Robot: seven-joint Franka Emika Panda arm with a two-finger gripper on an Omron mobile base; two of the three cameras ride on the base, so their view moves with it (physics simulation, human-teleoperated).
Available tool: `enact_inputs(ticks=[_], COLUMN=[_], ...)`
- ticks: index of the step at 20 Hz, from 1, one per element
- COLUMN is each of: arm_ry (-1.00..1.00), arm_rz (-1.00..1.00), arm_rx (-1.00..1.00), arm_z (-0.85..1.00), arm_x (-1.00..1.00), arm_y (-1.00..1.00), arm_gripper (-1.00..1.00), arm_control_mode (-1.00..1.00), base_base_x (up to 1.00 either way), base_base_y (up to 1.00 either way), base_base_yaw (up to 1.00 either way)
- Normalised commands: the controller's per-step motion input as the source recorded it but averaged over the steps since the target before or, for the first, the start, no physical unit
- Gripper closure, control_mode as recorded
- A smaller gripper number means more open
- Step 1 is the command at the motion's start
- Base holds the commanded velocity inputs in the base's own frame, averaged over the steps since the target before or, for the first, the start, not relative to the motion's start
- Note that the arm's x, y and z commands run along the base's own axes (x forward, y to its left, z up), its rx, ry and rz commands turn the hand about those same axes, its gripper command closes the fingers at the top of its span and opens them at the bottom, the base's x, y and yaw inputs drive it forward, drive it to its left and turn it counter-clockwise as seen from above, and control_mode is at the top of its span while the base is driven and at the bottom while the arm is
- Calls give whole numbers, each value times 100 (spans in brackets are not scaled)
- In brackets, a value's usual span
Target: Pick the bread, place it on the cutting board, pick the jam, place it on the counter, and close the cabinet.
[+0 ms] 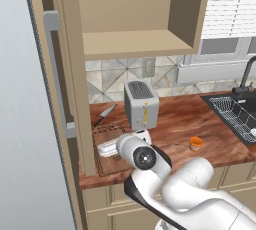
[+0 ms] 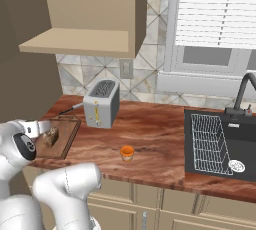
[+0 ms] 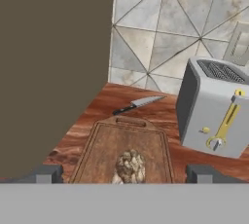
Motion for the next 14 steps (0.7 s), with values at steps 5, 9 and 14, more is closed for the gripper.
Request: enact_inputs(ticks=[5,9,14], arm_ry=[-9,-9,-10], arm_rz=[0,0,0], arm_rx=[0,0,1], arm_z=[25,33,36], arm_x=[-27,-28,-28], arm_y=[0,0,0], arm_gripper=[-100,-100,-100], arm_control_mode=[-100,-100,-100], base_base_x=[0,0,0], base_base_y=[0,0,0], base_base_yaw=[0,0,0])
